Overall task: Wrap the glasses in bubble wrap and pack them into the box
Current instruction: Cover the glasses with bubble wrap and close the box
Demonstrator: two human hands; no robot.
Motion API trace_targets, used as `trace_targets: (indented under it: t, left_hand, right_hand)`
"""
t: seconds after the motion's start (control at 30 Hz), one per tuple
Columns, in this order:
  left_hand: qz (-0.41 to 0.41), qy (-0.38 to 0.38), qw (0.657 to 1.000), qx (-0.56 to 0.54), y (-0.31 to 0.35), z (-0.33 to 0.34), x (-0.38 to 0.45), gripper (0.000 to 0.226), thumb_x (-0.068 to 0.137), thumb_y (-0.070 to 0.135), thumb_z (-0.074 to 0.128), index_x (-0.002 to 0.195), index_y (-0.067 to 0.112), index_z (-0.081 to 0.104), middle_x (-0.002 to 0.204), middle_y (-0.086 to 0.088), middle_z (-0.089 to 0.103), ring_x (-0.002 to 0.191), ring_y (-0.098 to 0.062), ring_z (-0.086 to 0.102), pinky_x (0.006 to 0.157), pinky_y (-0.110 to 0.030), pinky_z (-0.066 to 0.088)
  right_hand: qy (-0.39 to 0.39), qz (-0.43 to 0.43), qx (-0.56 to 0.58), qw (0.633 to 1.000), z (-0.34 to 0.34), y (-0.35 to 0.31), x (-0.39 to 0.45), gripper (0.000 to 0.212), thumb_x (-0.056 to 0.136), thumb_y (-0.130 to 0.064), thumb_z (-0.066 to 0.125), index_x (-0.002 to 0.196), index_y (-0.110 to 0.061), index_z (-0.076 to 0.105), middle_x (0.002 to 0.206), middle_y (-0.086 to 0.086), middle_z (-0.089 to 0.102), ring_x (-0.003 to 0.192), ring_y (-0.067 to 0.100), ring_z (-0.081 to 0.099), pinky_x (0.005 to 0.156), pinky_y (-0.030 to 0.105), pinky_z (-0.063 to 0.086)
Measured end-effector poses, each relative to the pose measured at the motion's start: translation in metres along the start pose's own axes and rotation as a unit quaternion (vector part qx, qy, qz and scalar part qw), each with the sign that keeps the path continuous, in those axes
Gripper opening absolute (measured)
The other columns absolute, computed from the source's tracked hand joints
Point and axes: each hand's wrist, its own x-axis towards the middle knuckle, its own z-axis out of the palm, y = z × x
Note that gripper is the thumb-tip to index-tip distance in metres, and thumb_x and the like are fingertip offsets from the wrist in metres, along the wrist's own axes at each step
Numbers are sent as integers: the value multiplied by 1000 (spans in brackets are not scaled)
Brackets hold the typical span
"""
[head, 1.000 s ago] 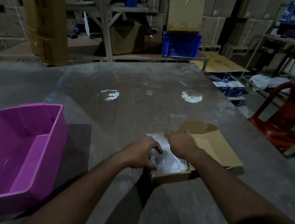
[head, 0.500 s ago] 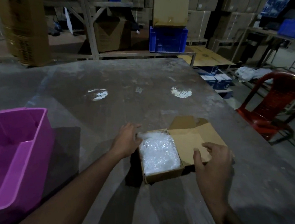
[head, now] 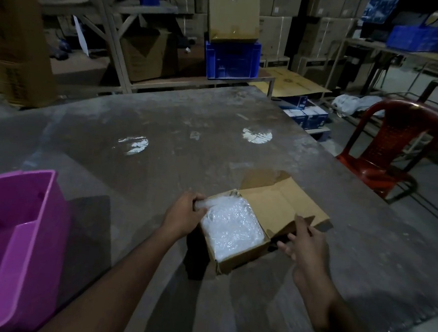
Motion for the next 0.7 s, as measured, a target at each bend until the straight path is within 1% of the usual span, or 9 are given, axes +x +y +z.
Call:
trace_targets:
  t: [0.07, 0.1, 0.2, 0.3, 0.4, 0.5, 0.57, 0.63, 0.7]
  left_hand:
    - [-2, -3, 1000, 1, -3, -1, -3, 30, 89, 25, 73, 119, 20, 70, 113, 4, 70, 101, -15, 65, 90, -33, 52]
    - [-1, -4, 1000, 2, -4, -2, -5, 30, 89, 25, 73, 119, 21, 71, 113, 5, 70, 99, -14, 65, 89, -33, 52]
    - [-8, -2, 1000, -2, -8, -4, -8, 30, 89, 25, 73, 119, 20, 71, 112, 5, 71, 98, -14, 65, 89, -34, 53]
    - [-29, -13, 999, -36, -12, -8, -9, 28, 92, 31, 70, 118, 22, 71, 112, 5, 73, 100, -14, 67, 93, -38, 55]
    - [-54, -7, 994, -97, -15, -13, -6, 36, 89, 45, 62, 115, 21, 72, 107, 0, 74, 102, -20, 69, 95, -42, 55]
    - [-72, 7, 982, -174, -11, -16, 1, 17, 103, 25, 58, 112, 15, 68, 104, -5, 71, 102, -24, 66, 82, -32, 53]
    - [-79, 2, 965, -249, -4, -18, 3, 19, 105, 14, 53, 122, 10, 61, 107, -6, 65, 98, -20, 63, 70, -22, 50]
    - [-67, -6, 954, -293, 4, -20, 4, 31, 105, 4, 50, 135, 8, 53, 112, -7, 60, 95, -15, 60, 71, -14, 51]
    - [-43, -16, 954, -296, 7, -20, 7, 38, 103, -3, 48, 138, 11, 52, 117, -5, 59, 103, -14, 60, 79, -15, 52]
  right_hand:
    - [-21, 39, 28, 999, 4, -7, 0, 44, 94, -39, 68, 121, -8, 55, 106, 9, 60, 101, 21, 61, 62, 34, 56]
    - [-33, 56, 39, 997, 5, -11, 1, 40, 94, -38, 68, 119, -11, 53, 100, 5, 58, 97, 20, 59, 58, 31, 53]
    - [-93, 75, 32, 992, 7, -23, 5, 30, 91, -36, 69, 110, -18, 55, 87, 2, 54, 73, 13, 55, 46, 23, 44]
    - [-148, -30, -37, 988, 6, -29, -6, 22, 90, -22, 71, 100, -23, 52, 86, -2, 58, 65, 7, 54, 49, 20, 42]
    - [-205, -203, -189, 939, -2, -26, -30, 42, 84, -12, 79, 113, -25, 53, 99, -8, 68, 78, 5, 63, 66, 22, 50]
    - [-208, -309, -340, 864, -8, -16, -50, 57, 75, -26, 87, 120, -28, 51, 106, -12, 62, 92, 0, 61, 73, 16, 48]
    - [-185, -350, -389, 832, -6, -8, -56, 63, 72, -32, 87, 124, -29, 50, 109, -10, 58, 94, 7, 60, 72, 24, 48]
    - [-156, -358, -403, 828, -1, -6, -59, 61, 72, -34, 88, 120, -29, 50, 101, -8, 57, 86, 11, 59, 63, 23, 41]
    - [-146, -349, -397, 836, 0, -6, -58, 60, 72, -36, 88, 117, -30, 49, 94, -7, 56, 80, 14, 59, 58, 22, 36]
